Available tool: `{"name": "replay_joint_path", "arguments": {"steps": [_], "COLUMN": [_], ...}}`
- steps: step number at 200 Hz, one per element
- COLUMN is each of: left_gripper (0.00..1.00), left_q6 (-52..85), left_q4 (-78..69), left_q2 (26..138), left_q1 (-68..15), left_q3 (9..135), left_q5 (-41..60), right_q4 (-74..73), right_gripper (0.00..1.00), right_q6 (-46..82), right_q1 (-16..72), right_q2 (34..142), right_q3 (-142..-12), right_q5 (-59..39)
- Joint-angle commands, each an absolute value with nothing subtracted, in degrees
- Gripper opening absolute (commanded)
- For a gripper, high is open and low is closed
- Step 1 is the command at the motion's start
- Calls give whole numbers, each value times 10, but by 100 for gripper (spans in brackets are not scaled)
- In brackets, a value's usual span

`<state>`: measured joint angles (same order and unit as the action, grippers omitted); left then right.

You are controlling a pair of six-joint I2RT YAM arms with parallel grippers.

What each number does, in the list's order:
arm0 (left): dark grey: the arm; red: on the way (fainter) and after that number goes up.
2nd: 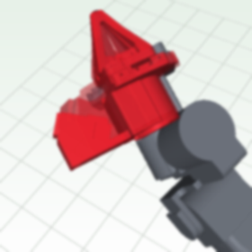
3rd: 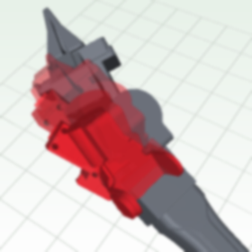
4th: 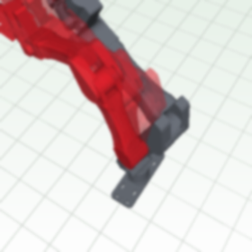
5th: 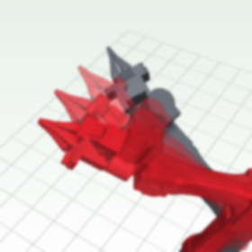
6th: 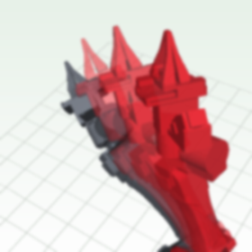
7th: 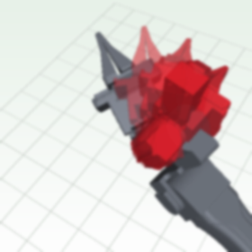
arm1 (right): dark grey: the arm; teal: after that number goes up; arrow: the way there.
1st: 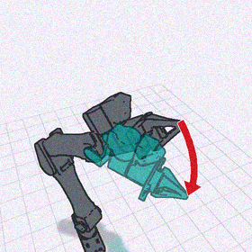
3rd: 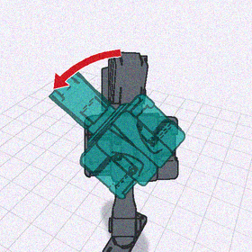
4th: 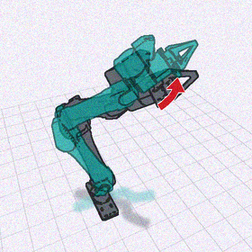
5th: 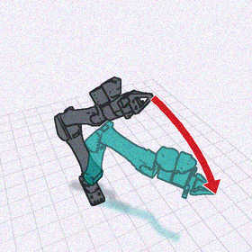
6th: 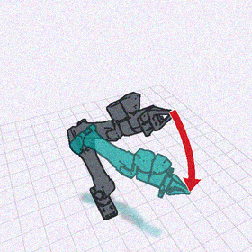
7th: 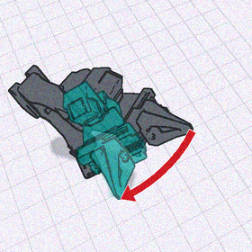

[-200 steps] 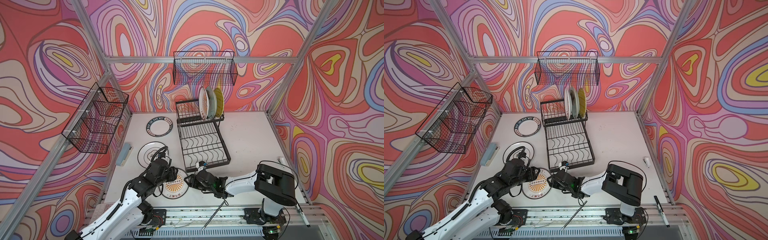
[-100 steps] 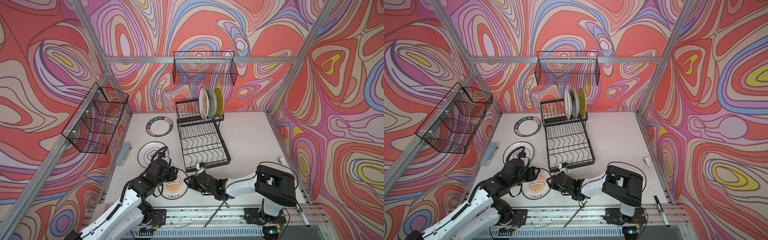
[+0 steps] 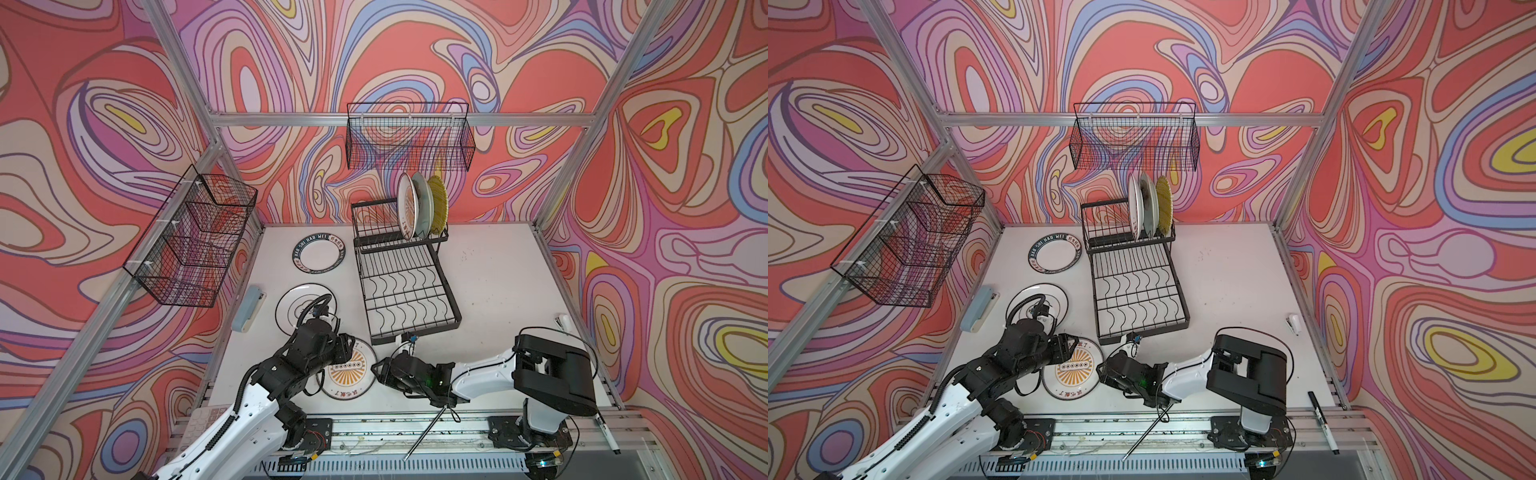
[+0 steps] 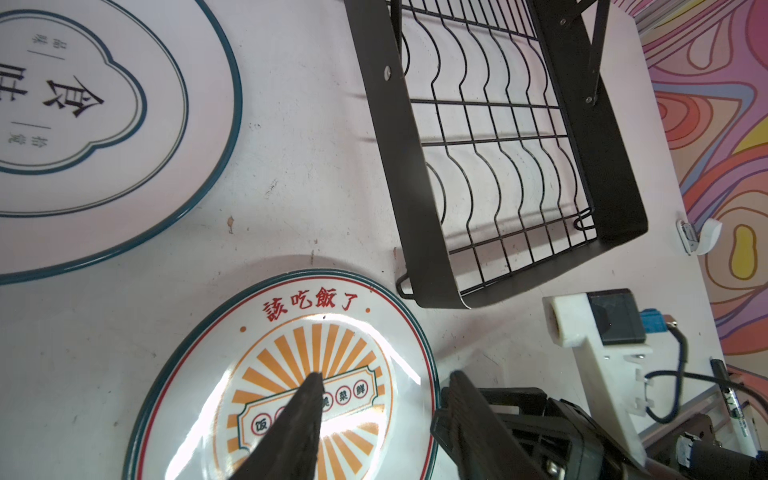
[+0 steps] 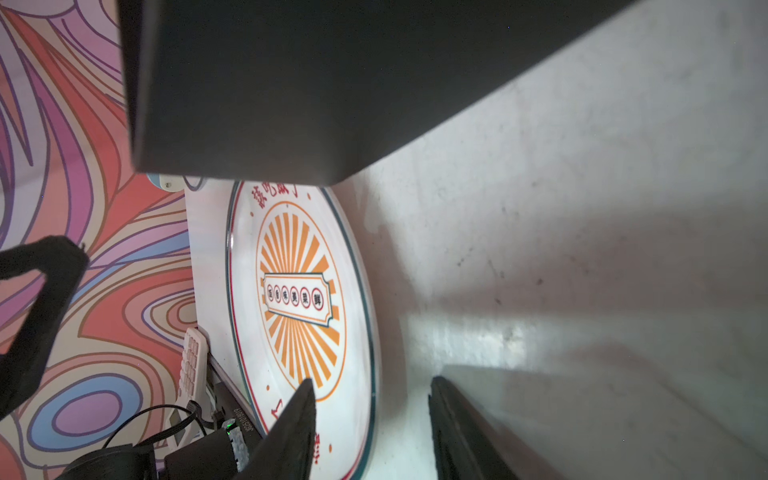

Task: Load the plates into the dish rack
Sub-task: 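Grasp the edge of the table sunburst plate with the right gripper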

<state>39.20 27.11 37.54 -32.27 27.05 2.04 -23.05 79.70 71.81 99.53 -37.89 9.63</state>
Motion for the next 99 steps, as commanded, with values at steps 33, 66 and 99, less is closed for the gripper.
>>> {"name": "replay_joint_path", "arguments": {"steps": [33,66,99], "left_gripper": [52,52,52], "left_q6": [396,393,389], "left_q4": [302,311,326], "left_q2": [372,374,368], "left_q1": [-323,-323,-323], "left_q3": [286,287,289], "left_q5": [16,20,22], "right_q4": [-248,-289,-306], "right_gripper": [45,43,42], "right_q6": [834,857,867], "right_q1": [730,733,734], "right_q2": [1020,1054,1069], "right_q3": [-376,-370,-368], "right_q5": [104,109,119]}}
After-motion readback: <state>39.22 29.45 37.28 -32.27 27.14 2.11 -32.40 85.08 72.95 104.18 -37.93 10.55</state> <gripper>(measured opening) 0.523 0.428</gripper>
